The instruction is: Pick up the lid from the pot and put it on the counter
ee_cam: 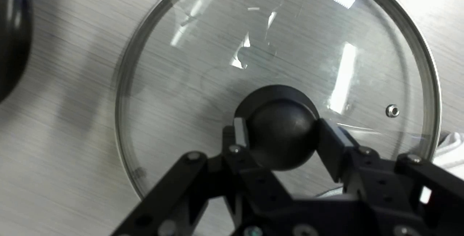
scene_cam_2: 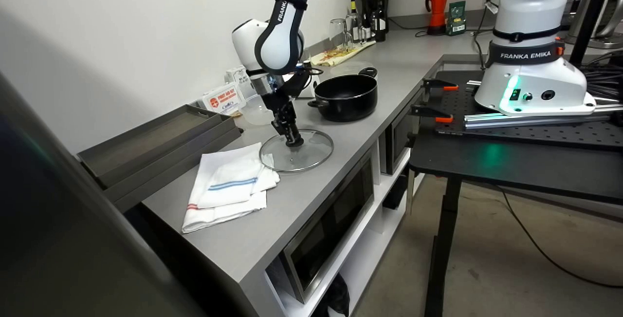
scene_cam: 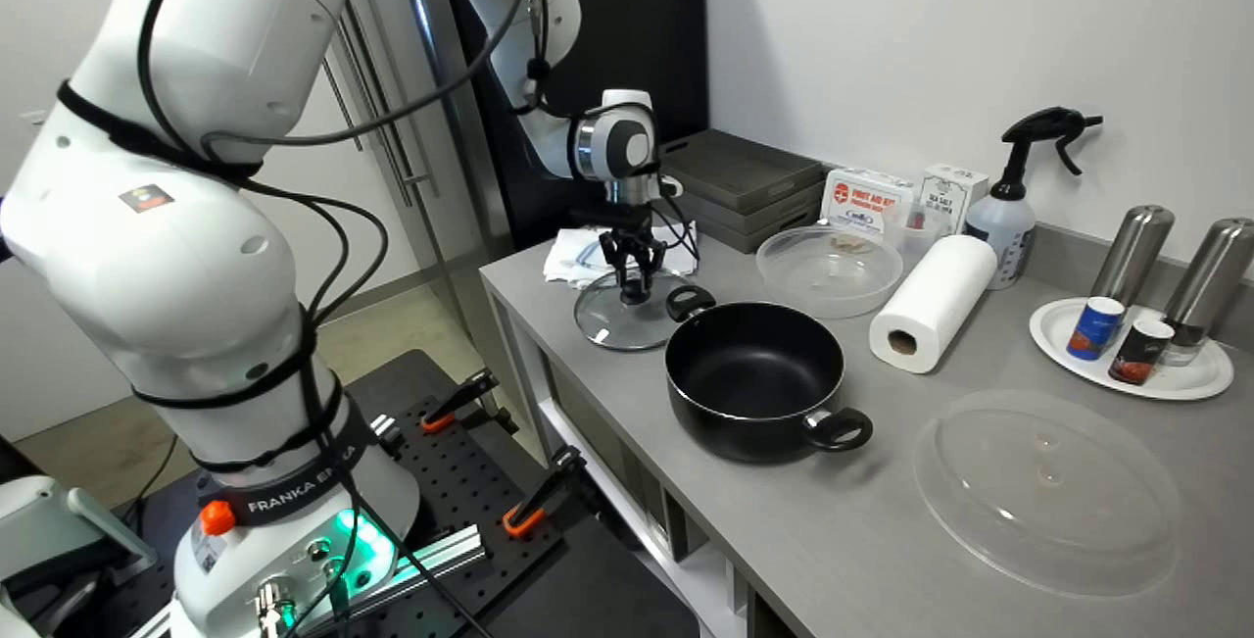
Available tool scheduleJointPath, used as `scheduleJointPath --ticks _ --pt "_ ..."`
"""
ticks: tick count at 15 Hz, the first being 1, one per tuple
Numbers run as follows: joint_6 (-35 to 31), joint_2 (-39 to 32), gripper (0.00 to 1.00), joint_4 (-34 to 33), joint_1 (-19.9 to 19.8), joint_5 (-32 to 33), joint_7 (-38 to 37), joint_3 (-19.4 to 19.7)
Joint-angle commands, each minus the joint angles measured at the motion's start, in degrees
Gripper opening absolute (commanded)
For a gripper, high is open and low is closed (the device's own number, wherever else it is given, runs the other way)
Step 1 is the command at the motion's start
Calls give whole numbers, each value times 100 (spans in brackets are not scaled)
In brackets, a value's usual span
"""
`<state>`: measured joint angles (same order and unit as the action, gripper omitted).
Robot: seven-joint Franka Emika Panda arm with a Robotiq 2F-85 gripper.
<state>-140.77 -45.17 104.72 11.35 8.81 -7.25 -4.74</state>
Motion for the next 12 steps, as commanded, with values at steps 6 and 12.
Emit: scheduleJointPath --ticks 6,12 --pt "177 -89 97 -222 39 -147 162 -36" --pt "139 -35 100 -154 42 -144 159 -46"
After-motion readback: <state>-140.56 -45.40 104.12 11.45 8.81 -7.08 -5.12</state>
